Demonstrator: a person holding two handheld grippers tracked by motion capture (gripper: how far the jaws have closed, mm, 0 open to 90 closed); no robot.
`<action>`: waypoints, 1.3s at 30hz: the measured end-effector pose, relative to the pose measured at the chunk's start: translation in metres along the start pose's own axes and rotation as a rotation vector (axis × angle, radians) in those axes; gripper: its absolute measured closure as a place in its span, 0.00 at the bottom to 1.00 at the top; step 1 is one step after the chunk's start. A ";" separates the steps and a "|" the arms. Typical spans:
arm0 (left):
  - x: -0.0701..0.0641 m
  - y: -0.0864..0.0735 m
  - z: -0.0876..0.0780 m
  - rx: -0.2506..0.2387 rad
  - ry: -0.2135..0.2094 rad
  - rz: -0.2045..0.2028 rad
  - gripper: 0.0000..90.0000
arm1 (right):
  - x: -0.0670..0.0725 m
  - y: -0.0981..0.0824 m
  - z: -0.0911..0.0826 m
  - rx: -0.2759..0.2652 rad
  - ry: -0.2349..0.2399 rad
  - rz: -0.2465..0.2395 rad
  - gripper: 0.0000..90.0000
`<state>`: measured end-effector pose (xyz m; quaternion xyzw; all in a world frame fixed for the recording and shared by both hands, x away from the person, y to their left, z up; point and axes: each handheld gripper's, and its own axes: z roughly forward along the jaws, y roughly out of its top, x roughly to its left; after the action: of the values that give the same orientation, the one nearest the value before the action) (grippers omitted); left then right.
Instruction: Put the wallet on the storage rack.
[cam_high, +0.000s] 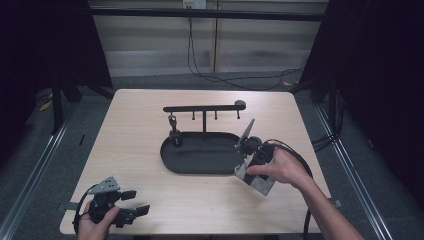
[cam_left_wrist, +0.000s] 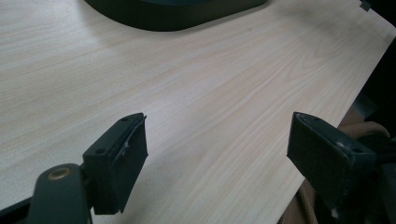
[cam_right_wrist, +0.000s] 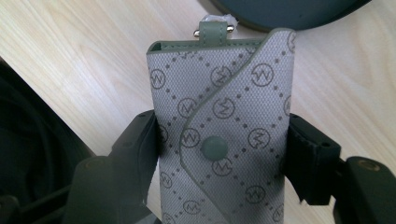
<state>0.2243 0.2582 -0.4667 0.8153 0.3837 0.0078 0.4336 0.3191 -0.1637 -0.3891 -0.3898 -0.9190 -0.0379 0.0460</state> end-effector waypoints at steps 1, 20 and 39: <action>0.000 0.000 0.000 0.000 -0.001 -0.001 0.22 | 0.000 0.001 -0.002 -0.004 0.005 0.007 0.38; 0.000 -0.001 -0.001 -0.001 -0.003 -0.004 0.22 | -0.021 0.013 -0.019 -0.109 0.019 0.114 0.38; -0.001 -0.001 -0.001 -0.003 -0.002 0.009 0.22 | -0.039 0.021 -0.020 -0.245 0.069 0.256 0.38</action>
<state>0.2232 0.2588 -0.4662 0.8165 0.3795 0.0095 0.4351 0.3623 -0.1788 -0.3725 -0.5046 -0.8483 -0.1569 0.0338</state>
